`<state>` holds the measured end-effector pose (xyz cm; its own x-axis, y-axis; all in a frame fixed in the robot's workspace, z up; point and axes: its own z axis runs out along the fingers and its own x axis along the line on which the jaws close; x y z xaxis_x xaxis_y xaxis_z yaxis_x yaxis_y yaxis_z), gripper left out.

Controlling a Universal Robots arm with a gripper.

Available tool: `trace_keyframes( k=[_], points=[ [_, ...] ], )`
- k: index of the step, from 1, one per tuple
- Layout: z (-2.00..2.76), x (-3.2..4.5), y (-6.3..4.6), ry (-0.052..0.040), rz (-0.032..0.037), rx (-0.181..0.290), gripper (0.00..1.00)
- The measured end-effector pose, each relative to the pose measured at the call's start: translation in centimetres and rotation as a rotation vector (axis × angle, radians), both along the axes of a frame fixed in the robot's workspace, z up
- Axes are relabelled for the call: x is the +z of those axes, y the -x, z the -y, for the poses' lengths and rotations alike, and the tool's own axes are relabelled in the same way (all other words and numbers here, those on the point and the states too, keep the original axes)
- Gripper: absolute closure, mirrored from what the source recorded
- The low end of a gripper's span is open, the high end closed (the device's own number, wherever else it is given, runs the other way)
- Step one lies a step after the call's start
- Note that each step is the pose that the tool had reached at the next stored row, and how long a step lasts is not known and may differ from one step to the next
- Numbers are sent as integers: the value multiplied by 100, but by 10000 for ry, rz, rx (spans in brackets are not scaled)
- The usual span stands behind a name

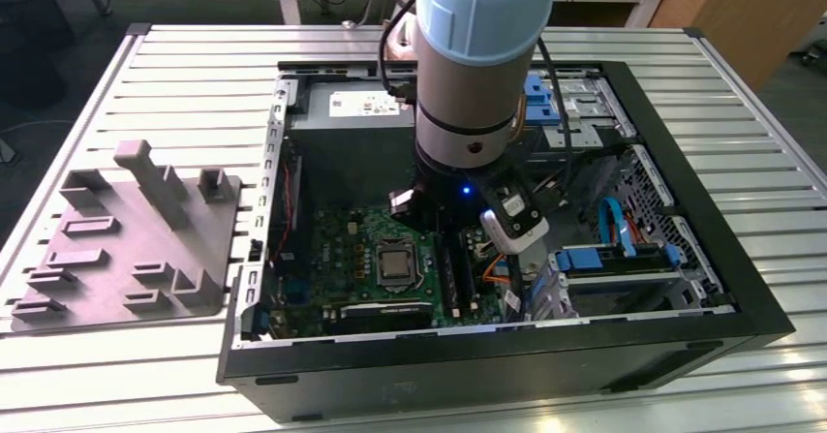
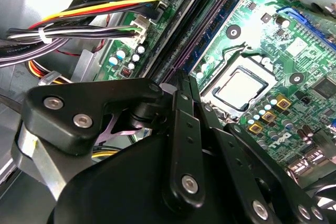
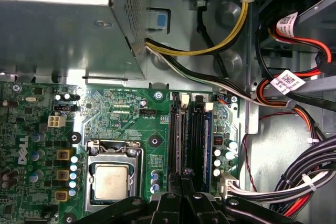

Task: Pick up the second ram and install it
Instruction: 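Insert the second ram into the second slot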

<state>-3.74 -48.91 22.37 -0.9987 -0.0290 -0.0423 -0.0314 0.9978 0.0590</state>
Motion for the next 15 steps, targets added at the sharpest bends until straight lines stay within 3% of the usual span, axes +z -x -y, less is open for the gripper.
trace_keyframes(
  k=[15],
  points=[
    [0, 0, -13, -3, 0, -227, 89]
  ],
)
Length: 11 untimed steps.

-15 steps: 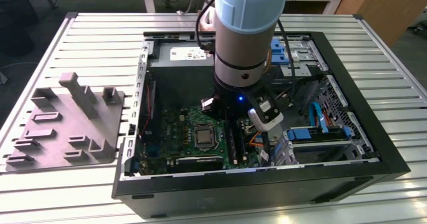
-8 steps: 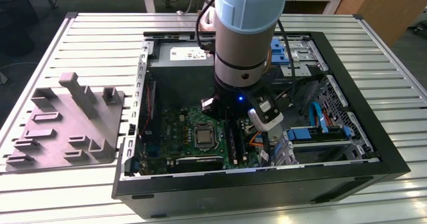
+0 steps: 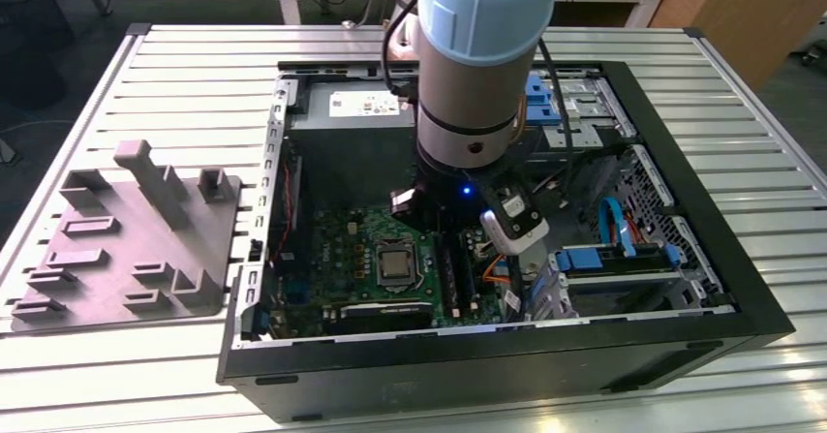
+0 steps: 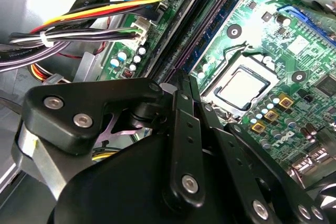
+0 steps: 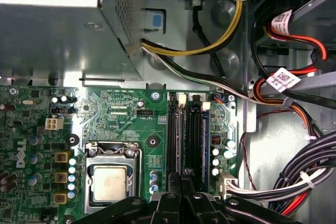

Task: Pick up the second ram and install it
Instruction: 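Insert the second ram into the second slot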

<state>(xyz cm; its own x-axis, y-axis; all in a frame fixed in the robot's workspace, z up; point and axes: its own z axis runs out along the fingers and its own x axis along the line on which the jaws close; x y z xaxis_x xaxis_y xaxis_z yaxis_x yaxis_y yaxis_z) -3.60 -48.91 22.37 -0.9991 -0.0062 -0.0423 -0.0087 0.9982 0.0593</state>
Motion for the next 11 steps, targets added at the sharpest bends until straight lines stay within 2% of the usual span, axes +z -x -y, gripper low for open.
trace_keyframes(
  k=[11],
  points=[
    [1, 9, -2, -67, 0, -40, 89]
  ],
)
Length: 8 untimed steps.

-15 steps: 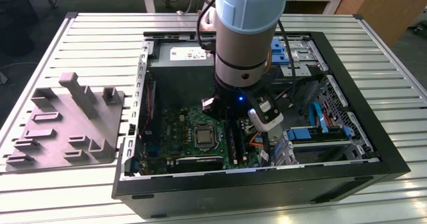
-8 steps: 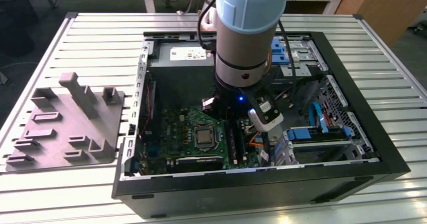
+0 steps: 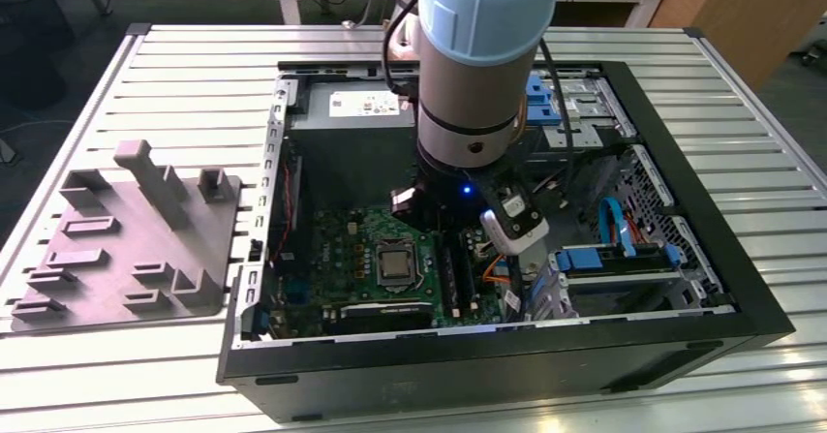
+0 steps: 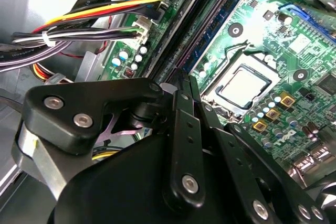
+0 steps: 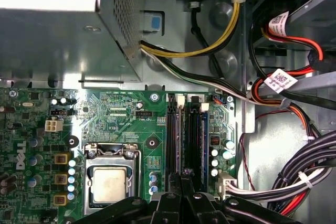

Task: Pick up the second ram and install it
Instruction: 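Insert the second ram into the second slot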

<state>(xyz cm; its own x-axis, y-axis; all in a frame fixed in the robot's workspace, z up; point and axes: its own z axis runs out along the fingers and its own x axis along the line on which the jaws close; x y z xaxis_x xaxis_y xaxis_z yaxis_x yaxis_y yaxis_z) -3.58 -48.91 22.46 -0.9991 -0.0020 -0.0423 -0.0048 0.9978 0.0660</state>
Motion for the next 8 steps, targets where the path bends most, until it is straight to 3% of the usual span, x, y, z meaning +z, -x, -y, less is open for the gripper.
trace_keyframes(
  k=[8],
  points=[
    [12, 0, 0, -1, 0, -9, 89]
  ],
)
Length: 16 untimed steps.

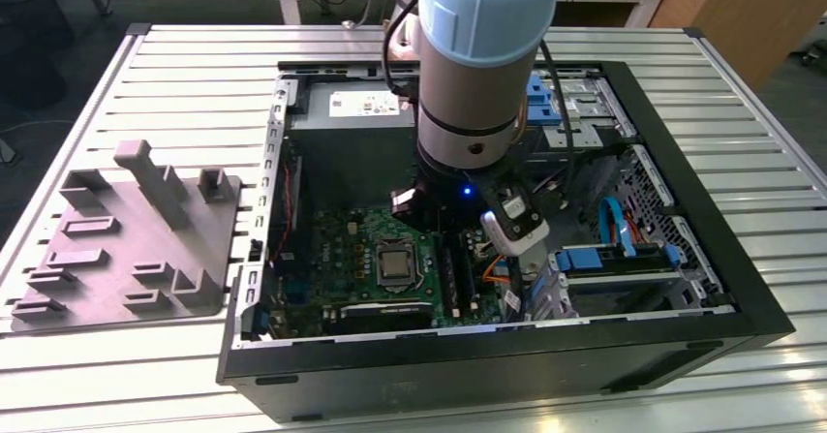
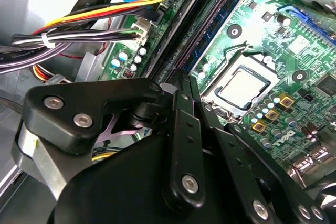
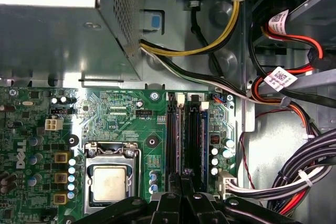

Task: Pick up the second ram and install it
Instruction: 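Insert the second ram into the second slot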

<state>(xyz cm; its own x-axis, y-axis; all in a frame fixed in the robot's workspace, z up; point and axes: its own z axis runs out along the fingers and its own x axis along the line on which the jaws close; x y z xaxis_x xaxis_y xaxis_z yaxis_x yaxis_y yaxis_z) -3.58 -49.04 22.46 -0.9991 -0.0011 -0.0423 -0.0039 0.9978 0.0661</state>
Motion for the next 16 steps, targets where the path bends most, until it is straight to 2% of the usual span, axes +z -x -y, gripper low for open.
trace_keyframes(
  k=[16],
  points=[
    [1, -1, -11, 0, 0, -103, 89]
  ],
)
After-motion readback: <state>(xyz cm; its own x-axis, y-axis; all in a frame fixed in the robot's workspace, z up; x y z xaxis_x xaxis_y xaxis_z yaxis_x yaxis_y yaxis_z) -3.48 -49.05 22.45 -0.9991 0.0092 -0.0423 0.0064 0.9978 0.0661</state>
